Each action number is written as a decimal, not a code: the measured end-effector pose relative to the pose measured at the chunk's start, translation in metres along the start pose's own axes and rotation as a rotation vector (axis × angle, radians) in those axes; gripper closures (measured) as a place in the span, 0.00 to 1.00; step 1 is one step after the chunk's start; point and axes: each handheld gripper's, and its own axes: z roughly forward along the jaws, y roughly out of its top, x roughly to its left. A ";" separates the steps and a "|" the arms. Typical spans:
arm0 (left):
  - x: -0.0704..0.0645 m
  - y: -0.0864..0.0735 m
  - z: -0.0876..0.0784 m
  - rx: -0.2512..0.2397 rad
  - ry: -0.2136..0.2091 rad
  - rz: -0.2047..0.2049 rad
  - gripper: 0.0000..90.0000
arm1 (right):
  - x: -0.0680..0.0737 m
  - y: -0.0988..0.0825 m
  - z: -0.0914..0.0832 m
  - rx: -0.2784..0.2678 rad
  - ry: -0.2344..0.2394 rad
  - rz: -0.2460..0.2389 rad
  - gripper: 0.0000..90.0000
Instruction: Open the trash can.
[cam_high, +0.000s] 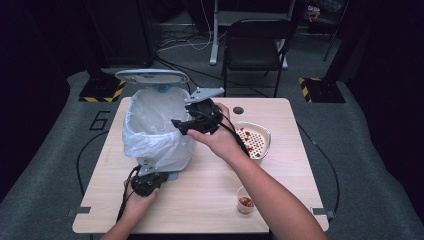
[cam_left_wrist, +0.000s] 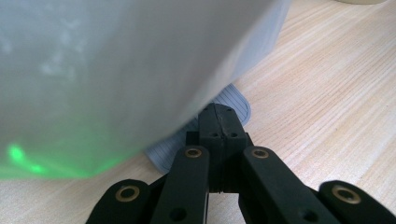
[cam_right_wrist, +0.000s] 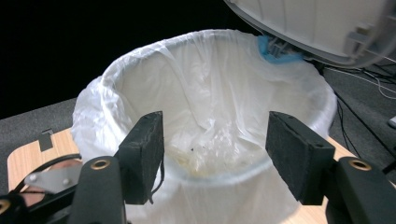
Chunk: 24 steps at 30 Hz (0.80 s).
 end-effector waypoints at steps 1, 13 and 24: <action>0.000 0.000 0.000 0.000 0.000 0.003 1.00 | -0.001 -0.002 -0.003 0.005 -0.002 -0.003 0.39; 0.000 0.000 0.000 0.002 0.002 0.002 1.00 | -0.010 -0.037 -0.032 0.007 -0.029 0.033 0.37; 0.000 0.000 0.000 -0.001 0.000 -0.004 1.00 | -0.016 -0.071 -0.069 -0.013 -0.045 0.031 0.42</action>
